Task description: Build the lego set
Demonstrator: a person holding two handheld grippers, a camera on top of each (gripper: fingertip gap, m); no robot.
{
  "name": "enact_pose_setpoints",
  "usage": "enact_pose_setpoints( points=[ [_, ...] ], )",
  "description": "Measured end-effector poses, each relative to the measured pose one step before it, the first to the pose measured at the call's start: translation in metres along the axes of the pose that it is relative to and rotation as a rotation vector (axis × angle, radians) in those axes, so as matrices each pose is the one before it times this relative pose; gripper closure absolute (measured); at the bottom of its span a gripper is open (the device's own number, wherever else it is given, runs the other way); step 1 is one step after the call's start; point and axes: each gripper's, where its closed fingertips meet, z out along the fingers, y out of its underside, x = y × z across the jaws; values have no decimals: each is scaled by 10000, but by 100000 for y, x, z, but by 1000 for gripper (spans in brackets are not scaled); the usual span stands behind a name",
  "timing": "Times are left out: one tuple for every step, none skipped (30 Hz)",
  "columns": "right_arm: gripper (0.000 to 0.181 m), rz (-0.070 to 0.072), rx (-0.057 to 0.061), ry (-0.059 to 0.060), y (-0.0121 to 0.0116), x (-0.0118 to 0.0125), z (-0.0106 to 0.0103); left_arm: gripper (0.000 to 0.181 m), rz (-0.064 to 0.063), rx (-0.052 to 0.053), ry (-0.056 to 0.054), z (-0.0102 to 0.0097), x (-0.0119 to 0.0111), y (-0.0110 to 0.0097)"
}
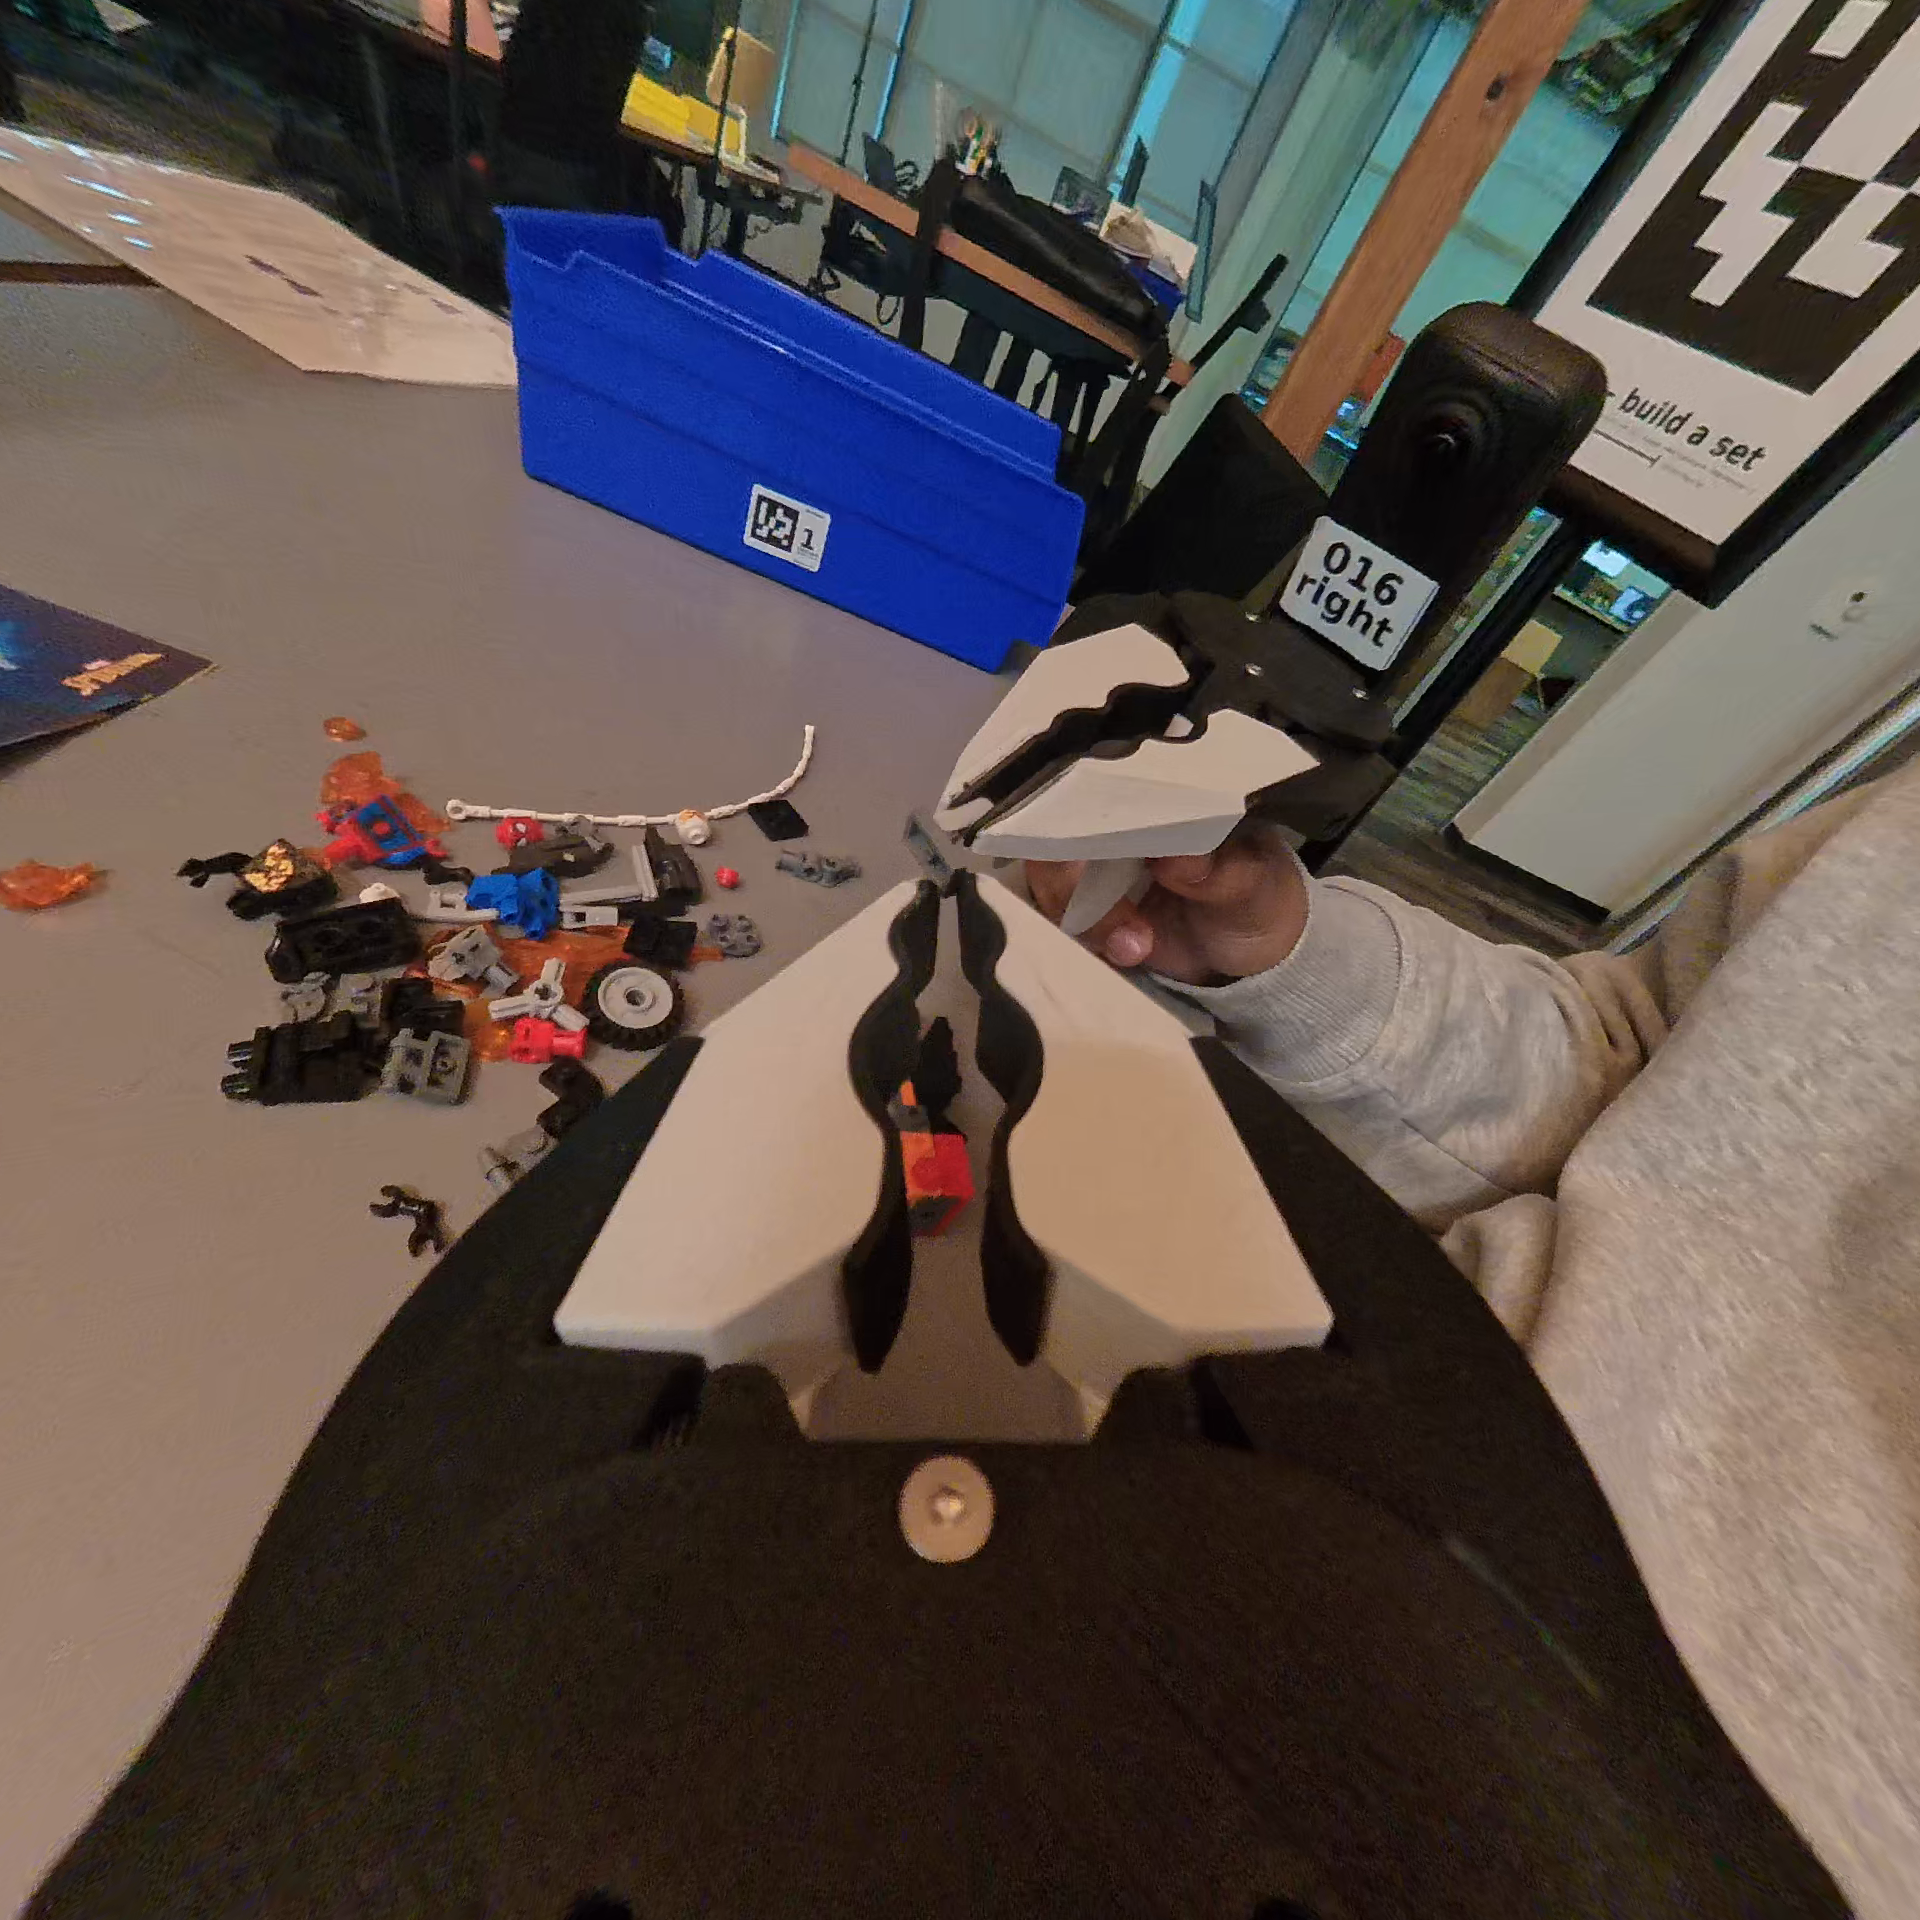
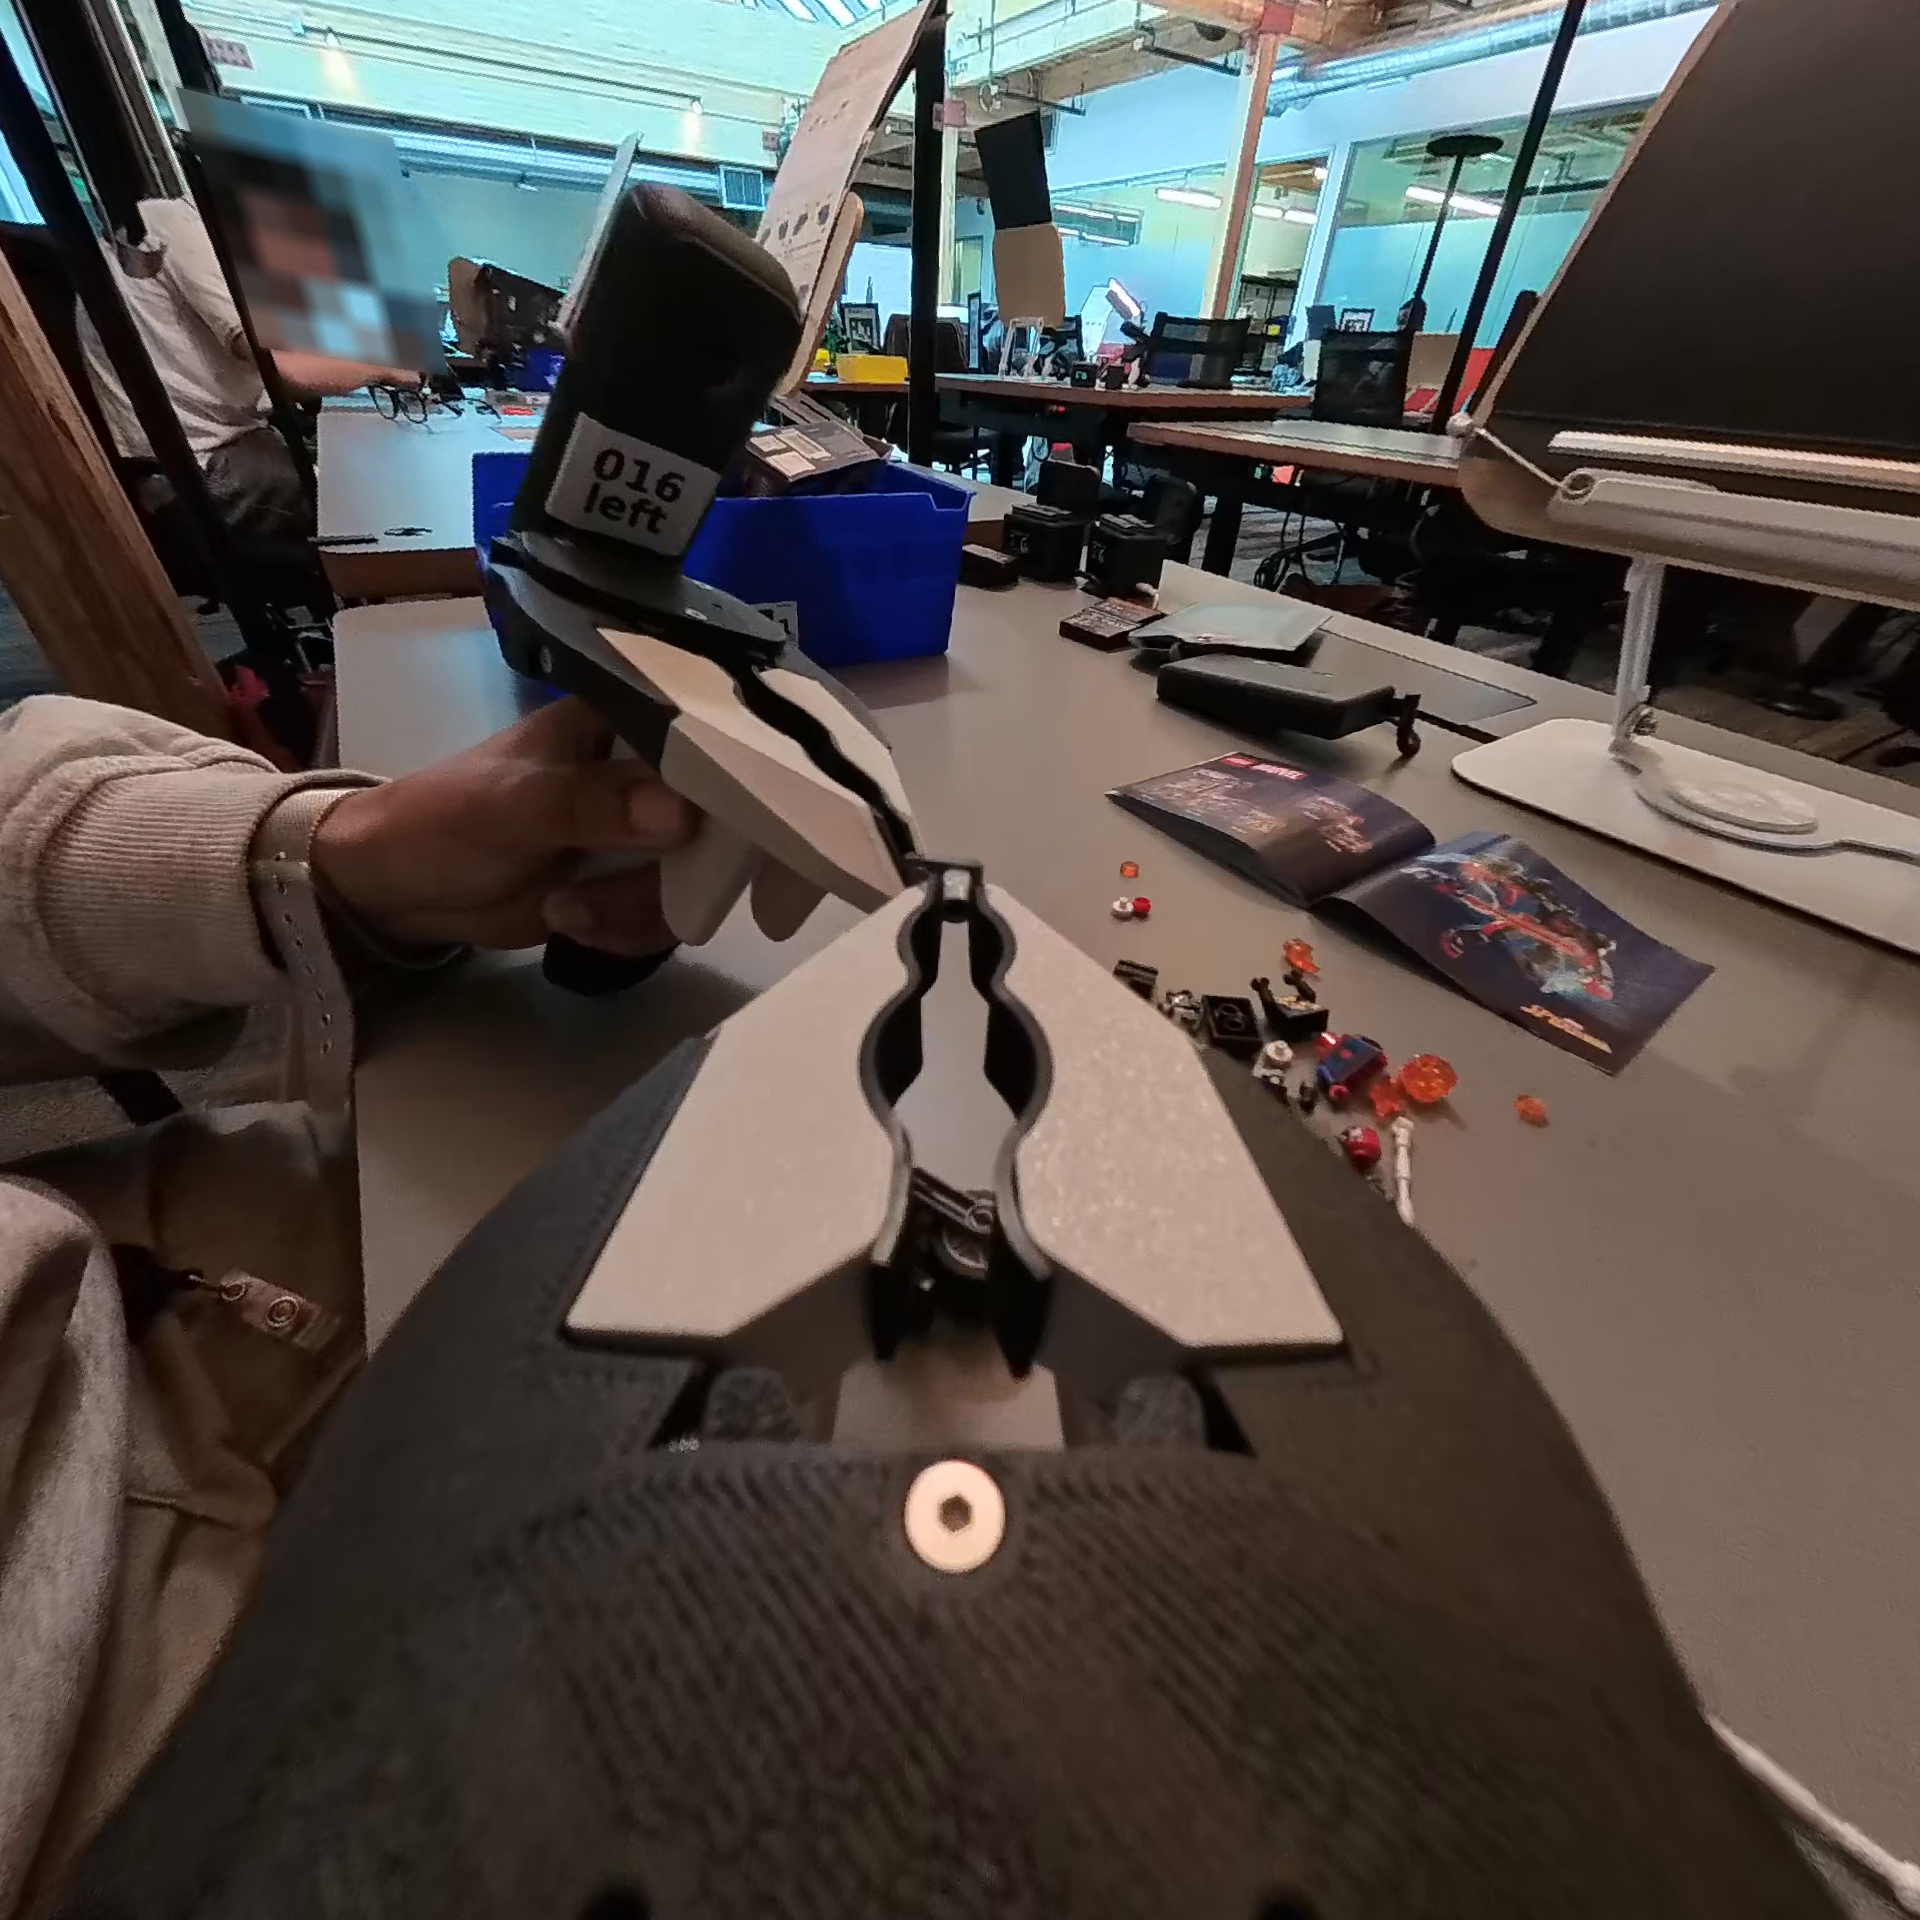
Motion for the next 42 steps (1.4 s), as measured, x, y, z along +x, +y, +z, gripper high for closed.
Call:
enact_pose_setpoints(
  points=[
    [178,80,-64,-25,78,-25,3,181,73,-25,-210,-55,-210,19],
    [178,81,-54,-54,74,-57,14,181,57,-1,-233,-75,-230,-19],
    [178,69,-80,-14,95,-11,40,181,-9,-19,-165,-42,-184,-6],
    [178,26,-84,33,106,24,57,181,-44,-7,-134,-14,-165,-3],
    [178,-15,-74,46,101,30,59,181,-75,16,-104,18,-161,26],
    [178,-39,-38,-36,46,-100,28,181,-85,-4,-117,18,-228,83],
    [178,19,78,-73,-92,-123,-110,181,-60,77,-562,-235,-1001,-14],
    [178,169,151,109,-185,260,-215,181,0,170,-430,-513,-1022,-240],
    [178,241,141,112,-170,403,-219,181,-189,227,35,-599,-499,-512],
    [178,252,105,-32,-132,228,-160,181,-254,254,205,-532,-238,-595],
    [178,177,59,-86,-74,81,-60,181,-102,218,391,-362,170,-453],
    [178,59,16,-86,-20,-36,-3,181,0,196,572,-137,614,-332],
    [178,-36,-39,-142,54,-219,60,181,-31,220,464,42,603,-282],
    [178,-73,-9,-266,18,-471,103,181,-64,231,488,206,710,-205],
    [178,-69,34,-333,-30,-603,121,181,-110,127,521,339,756,-3],
    [178,-52,27,-283,-33,-503,104,167,-184,-90,292,411,347,320],
    [178,-49,13,-182,-13,-335,47,158,-147,-221,306,420,365,477],
    [178,-12,43,-141,-57,-226,9,157,-72,-231,323,344,457,414],
    [178,41,84,-161,-106,-219,-38,157,31,-155,135,242,285,263],
    [178,99,124,-205,-158,-238,-64,157,149,-100,48,157,221,162],
    [178,119,96,-101,-135,-49,-81,162,161,-102,151,115,368,143],
    [178,94,75,-95,-97,-48,-81,171,84,-52,266,70,509,52],
    [178,93,78,-100,-102,-67,-73,173,27,19,84,-1,164,-51],
    [178,73,42,-39,-60,-1,-43,175,-19,11,81,-31,118,-32],
    [178,30,8,-30,-7,-20,-7,175,-99,-32,96,-12,56,30],
    [178,-12,-7,12,12,3,11,176,-119,4,89,-37,26,-9],
    [178,-9,-8,6,12,1,13,176,-80,18,56,-33,-6,1],
    [178,9,2,-6,6,6,5,176,-33,4,22,-7,9,15],
    [178,24,0,-10,-6,20,-1,176,25,-17,-26,-2,-14,11],
    [178,29,11,-17,-11,2,-15,176,51,-14,-26,18,5,5],
    [178,60,2,-32,-1,-12,-16,176,22,-23,-4,12,15,31],
    [178,102,-1,-33,5,17,-8,176,-12,-32,5,-2,-11,55],
    [178,81,-7,-16,15,42,5,177,-10,-15,-6,11,-36,27],
    [178,37,-5,-5,10,18,5,177,-6,-6,-20,7,-33,4],
    [178,19,-3,-6,2,-2,1,177,8,-1,1,-1,9,-3],
    [178,4,-7,6,11,2,15,177,-16,-7,6,-4,-7,19],
    [178,6,-12,3,26,8,13,177,-32,-5,8,-11,-20,2],
    [178,3,-10,3,13,10,4,177,-19,-10,-2,-16,-12,13],
    [178,9,-11,16,13,34,6,177,-16,-14,-17,1,-29,11],
    [178,30,-39,66,60,107,9,177,-50,-24,-63,6,-96,13],
    [178,-1,-88,141,119,152,20,177,-46,-58,-155,0,-181,40],
    [178,-119,-74,196,86,179,3,177,46,-89,-237,36,-207,62]
  ],
)
